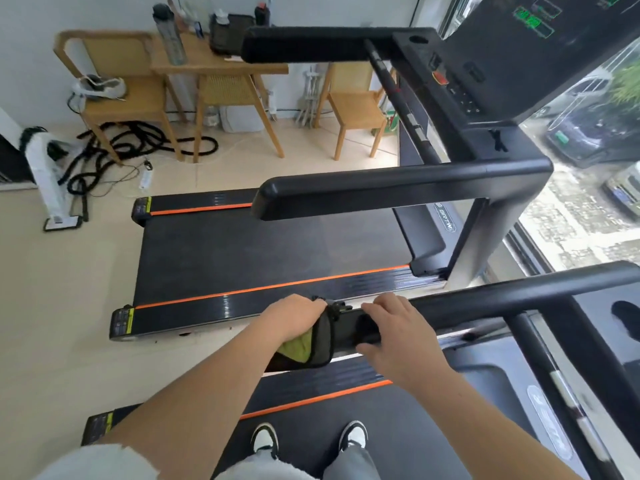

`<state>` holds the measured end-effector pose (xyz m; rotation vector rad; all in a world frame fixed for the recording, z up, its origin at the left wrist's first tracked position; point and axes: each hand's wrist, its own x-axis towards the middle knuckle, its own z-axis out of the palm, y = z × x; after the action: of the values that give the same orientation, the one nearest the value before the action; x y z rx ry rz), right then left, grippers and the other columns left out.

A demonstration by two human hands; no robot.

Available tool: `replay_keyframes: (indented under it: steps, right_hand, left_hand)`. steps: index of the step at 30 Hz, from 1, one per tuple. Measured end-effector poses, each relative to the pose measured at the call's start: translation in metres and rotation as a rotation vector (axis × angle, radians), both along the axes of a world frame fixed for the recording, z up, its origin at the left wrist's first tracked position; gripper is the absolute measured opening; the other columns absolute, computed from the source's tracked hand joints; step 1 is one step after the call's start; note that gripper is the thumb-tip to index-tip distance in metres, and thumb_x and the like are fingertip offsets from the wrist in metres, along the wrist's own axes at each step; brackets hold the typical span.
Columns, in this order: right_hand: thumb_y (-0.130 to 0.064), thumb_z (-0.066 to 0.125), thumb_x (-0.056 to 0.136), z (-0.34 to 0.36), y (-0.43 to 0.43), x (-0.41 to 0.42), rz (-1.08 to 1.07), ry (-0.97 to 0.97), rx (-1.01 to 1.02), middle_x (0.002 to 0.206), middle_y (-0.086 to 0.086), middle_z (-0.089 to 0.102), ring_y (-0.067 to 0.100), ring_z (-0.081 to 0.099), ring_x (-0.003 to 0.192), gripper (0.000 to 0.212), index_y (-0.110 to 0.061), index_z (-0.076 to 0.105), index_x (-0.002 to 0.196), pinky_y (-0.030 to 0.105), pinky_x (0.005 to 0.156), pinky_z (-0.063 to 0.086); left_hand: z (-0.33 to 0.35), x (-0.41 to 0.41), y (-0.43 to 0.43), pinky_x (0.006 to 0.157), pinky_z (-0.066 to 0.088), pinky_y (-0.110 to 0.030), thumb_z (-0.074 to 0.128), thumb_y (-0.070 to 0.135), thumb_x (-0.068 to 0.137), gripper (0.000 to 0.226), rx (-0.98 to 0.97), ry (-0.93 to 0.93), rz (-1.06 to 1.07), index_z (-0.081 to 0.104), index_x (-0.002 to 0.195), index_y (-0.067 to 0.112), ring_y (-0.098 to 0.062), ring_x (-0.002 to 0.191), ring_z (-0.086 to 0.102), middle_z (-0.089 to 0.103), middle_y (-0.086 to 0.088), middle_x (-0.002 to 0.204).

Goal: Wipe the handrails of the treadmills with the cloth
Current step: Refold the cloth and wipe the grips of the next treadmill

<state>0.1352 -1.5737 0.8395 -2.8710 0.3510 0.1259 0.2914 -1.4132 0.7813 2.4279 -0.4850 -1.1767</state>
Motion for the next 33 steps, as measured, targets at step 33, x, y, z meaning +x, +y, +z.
replay_keyframes:
  steps: [33]
  right_hand:
    - [-0.067,0.054,0.095,-0.010,0.091,-0.027,-1.366,-0.279,1.801,0.117,0.010,0.077,0.026,0.072,0.110,0.063,-0.014,0.073,0.122,0.043,0.100,0.054]
  left_hand:
    - [0.016,-0.106,0.026,0.111,0.039,-0.047,0.065,0.025,0.068,0.050,-0.499,-0.821,-0.629,0.068,0.118,0.027,-0.025,0.137,0.047,0.054,0.003,0.143]
